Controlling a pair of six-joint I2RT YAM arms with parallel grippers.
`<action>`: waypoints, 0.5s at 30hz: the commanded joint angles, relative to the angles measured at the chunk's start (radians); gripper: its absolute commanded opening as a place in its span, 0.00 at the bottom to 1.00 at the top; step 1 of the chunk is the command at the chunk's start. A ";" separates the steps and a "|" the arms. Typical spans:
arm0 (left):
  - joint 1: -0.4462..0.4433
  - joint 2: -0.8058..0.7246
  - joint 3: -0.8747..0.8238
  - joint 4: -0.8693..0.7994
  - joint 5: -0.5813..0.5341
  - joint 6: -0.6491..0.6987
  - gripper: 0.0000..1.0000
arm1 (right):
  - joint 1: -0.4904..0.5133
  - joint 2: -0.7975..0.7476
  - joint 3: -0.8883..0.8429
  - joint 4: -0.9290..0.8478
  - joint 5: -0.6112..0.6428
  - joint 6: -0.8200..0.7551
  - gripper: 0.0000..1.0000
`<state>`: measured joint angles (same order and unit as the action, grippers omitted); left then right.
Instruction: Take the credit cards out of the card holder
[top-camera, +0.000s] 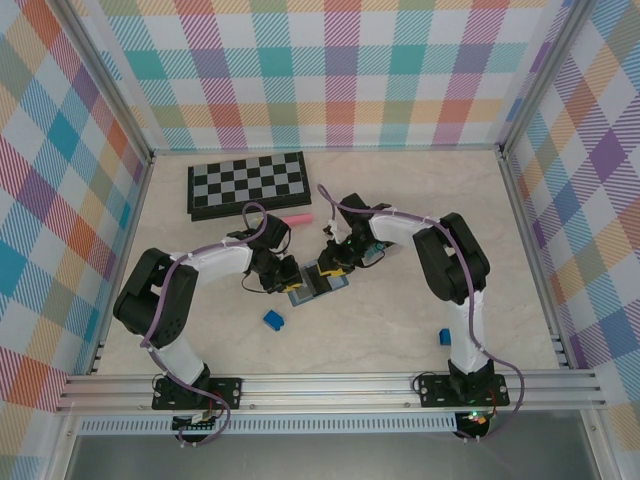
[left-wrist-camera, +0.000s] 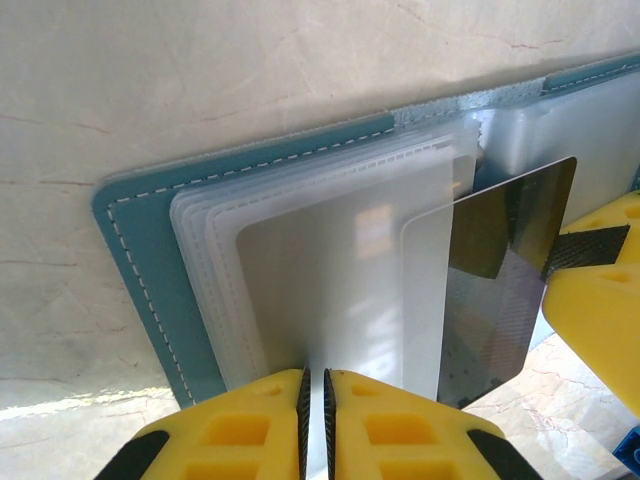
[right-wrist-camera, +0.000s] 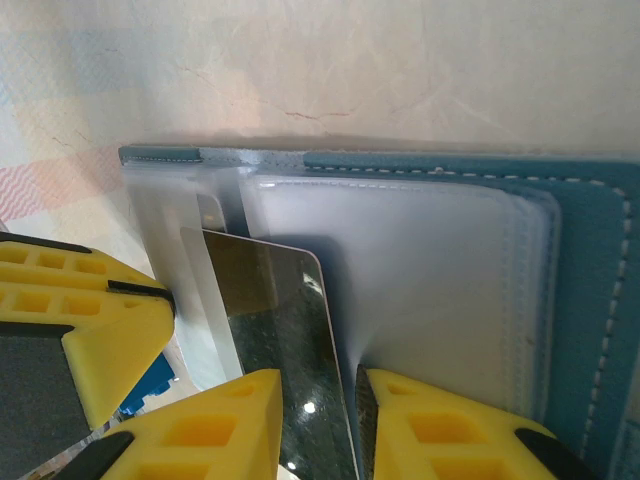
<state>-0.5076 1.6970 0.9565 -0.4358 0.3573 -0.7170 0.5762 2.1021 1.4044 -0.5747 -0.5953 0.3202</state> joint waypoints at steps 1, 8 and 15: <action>-0.008 -0.008 0.011 -0.028 -0.003 -0.007 0.14 | -0.002 0.042 0.020 -0.030 0.022 -0.027 0.29; -0.013 -0.080 0.044 0.011 0.005 -0.042 0.12 | -0.003 0.047 0.010 -0.022 0.022 -0.032 0.31; -0.040 -0.003 0.055 0.071 0.003 -0.076 0.08 | -0.003 0.050 0.013 -0.021 0.014 -0.024 0.30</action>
<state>-0.5312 1.6527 0.9882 -0.3862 0.3561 -0.7696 0.5758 2.1071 1.4101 -0.5804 -0.6033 0.3119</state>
